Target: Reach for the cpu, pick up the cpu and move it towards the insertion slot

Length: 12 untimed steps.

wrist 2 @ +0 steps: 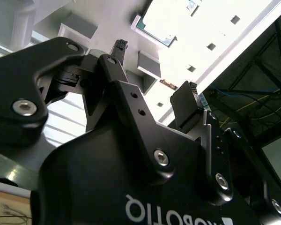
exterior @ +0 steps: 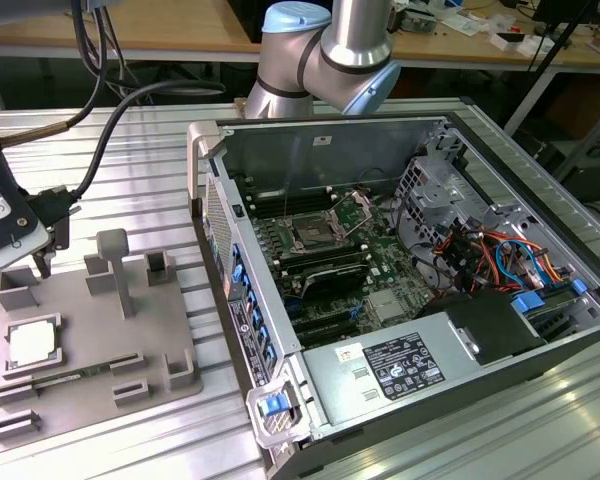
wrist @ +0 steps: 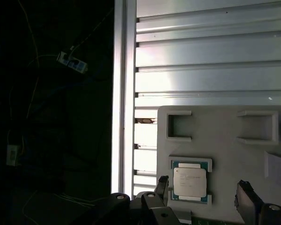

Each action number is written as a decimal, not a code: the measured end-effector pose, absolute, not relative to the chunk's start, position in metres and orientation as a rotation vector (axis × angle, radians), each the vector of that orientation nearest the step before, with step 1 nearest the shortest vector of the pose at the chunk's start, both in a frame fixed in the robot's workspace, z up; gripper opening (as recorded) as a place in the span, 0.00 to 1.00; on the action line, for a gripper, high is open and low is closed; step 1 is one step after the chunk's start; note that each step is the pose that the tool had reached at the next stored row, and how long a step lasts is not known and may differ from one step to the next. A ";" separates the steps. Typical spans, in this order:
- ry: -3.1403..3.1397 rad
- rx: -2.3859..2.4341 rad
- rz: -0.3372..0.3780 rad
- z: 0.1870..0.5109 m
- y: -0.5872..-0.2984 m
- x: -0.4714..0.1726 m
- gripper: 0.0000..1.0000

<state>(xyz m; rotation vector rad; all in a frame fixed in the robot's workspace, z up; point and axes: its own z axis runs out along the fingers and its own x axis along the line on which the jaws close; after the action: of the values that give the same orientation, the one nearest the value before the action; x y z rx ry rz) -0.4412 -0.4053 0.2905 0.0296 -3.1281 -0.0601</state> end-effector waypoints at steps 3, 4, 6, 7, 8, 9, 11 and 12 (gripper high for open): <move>-3.128 0.030 -0.060 0.290 -0.405 -0.441 0.66; -3.128 0.030 -0.060 0.289 -0.405 -0.441 0.66; -3.128 0.030 -0.060 0.288 -0.405 -0.441 0.66; -3.128 0.030 -0.060 0.288 -0.405 -0.441 0.66; -3.128 0.030 -0.060 0.287 -0.405 -0.441 0.66; -3.128 0.030 -0.060 0.287 -0.405 -0.441 0.66; -3.128 0.030 -0.060 0.286 -0.405 -0.441 0.66; -3.128 0.030 -0.060 0.286 -0.405 -0.441 0.66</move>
<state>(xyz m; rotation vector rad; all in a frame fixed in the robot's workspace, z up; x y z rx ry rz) -0.4412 -0.4053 0.2860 0.0296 -3.1281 -0.0600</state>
